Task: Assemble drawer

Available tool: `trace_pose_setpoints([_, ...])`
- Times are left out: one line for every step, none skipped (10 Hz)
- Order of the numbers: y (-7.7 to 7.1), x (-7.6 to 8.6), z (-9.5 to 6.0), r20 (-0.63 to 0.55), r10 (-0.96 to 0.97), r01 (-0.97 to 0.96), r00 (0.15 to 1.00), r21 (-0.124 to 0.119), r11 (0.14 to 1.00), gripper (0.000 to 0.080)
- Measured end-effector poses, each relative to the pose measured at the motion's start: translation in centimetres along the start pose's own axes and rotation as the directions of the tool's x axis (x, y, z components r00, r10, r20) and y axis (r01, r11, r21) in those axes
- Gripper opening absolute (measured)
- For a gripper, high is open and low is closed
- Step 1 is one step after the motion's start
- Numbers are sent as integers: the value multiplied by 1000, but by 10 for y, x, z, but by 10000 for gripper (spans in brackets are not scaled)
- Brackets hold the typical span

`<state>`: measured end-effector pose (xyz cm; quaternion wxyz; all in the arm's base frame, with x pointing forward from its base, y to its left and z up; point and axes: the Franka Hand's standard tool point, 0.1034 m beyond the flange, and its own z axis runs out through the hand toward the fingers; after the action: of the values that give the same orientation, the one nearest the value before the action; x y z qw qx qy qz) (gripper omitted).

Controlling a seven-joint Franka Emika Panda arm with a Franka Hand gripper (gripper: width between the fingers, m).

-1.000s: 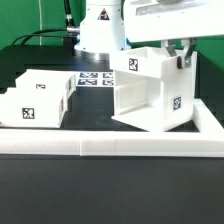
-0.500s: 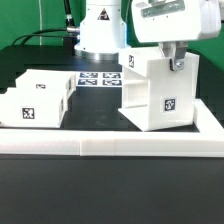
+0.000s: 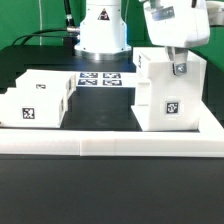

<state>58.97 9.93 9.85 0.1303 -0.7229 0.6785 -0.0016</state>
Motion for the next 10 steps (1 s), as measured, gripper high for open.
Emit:
trace_pose_setpoints([-6, 0, 1, 4, 3, -3, 1000, -3, 1000, 48])
trace_pose_setpoints([-13, 1, 2, 7, 10, -10, 1000, -6, 1000, 48])
trace_pose_setpoints([-22, 3, 3, 8, 16, -16, 1000, -1, 1000, 48])
trace_pose_setpoints([-30, 3, 4, 13, 21, -21, 1000, -5, 1000, 48])
trace_pose_setpoints([-37, 4, 6, 16, 29, -29, 999, -6, 1000, 48])
trace_pose_setpoints([-42, 5, 7, 19, 32, -32, 999, -7, 999, 48])
trace_pose_setpoints([-48, 5, 7, 19, 47, -47, 999, -4, 999, 48])
trace_pose_setpoints([-52, 6, 9, 19, 56, -56, 998, 0, 998, 48])
trace_pose_setpoints([-57, 6, 9, 16, 72, -72, 997, 6, 997, 48])
trace_pose_setpoints([-57, 6, 9, 17, 69, -69, 997, -5, 998, 48])
